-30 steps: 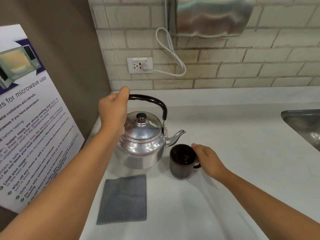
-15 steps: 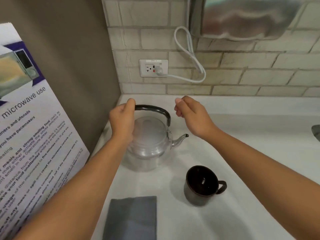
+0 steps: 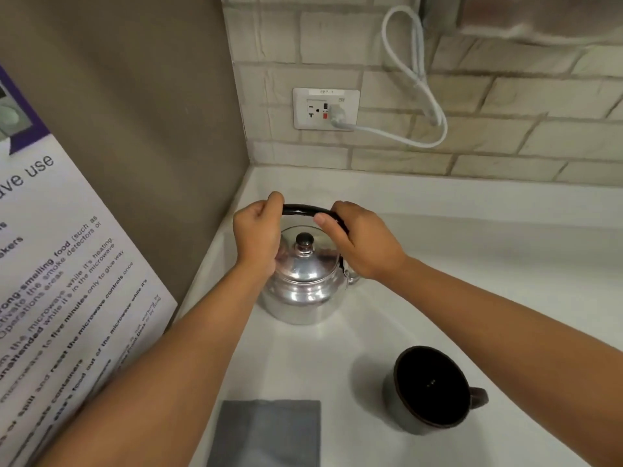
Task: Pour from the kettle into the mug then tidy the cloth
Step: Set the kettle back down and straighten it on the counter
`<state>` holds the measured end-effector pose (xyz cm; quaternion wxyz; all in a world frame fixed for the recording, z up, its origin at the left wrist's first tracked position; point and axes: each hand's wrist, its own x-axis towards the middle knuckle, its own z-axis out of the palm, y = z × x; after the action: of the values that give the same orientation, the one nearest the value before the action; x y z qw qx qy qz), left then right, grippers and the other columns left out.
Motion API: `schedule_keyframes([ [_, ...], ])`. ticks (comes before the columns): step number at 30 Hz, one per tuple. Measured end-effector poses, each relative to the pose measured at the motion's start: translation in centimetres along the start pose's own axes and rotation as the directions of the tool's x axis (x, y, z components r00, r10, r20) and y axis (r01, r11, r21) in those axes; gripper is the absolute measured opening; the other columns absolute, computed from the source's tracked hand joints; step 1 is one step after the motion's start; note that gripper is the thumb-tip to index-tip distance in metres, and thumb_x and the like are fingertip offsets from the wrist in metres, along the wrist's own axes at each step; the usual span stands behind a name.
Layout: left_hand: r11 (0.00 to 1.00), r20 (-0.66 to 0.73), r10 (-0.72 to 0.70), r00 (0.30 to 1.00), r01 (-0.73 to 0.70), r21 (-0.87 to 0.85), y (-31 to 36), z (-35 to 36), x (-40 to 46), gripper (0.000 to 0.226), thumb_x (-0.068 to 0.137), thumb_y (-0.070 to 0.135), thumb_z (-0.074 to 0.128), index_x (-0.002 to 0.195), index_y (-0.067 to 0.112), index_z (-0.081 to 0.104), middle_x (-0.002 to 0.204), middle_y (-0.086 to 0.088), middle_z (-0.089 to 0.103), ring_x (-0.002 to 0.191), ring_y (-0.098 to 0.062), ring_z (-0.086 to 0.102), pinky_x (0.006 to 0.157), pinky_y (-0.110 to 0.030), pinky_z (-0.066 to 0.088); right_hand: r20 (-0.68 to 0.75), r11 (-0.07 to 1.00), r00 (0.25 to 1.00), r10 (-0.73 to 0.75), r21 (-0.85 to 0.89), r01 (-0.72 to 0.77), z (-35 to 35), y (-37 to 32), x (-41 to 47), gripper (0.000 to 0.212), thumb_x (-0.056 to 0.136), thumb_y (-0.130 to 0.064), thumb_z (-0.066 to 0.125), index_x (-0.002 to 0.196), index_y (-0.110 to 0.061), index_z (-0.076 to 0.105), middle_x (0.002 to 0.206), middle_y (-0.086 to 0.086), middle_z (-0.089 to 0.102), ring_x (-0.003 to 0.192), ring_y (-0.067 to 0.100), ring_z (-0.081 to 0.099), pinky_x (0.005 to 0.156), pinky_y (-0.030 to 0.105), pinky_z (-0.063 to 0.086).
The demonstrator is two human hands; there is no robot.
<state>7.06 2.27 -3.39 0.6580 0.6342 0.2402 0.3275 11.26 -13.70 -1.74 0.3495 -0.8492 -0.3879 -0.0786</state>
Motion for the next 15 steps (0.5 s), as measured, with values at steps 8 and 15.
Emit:
schedule_keyframes([
  [8, 0.996, 0.062, 0.039, 0.997, -0.044, 0.074, -1.6, -0.4, 1.1, 0.057, 0.080, 0.053, 0.060, 0.043, 0.017, 0.035, 0.043, 0.006, 0.033, 0.043, -0.012, 0.035, 0.044, -0.019, 0.033, 0.002, 0.998, 1.000, 0.011, -0.067, -0.011, 1.0, 1.2, 1.0, 0.049, 0.096, -0.051, 0.036, 0.070, -0.012, 0.046, 0.059, 0.001, 0.048, 0.054, 0.022, 0.049, 0.052, 0.038, 0.042],
  [15, 0.757, 0.218, 0.224, 0.950, -0.310, 0.575, -1.9, -1.2, 3.7, 0.081, 0.080, 0.082, 0.033, 0.064, 0.004, 0.053, 0.061, -0.013, 0.060, 0.062, -0.030, 0.057, 0.063, -0.045, 0.049, 0.087, 0.975, 0.980, 0.181, -0.147, -0.167, 1.6, 3.1, 3.0, 0.056, 0.093, -0.063, 0.026, 0.058, -0.020, 0.035, 0.052, 0.000, 0.045, 0.053, 0.021, 0.047, 0.053, 0.034, 0.034],
])
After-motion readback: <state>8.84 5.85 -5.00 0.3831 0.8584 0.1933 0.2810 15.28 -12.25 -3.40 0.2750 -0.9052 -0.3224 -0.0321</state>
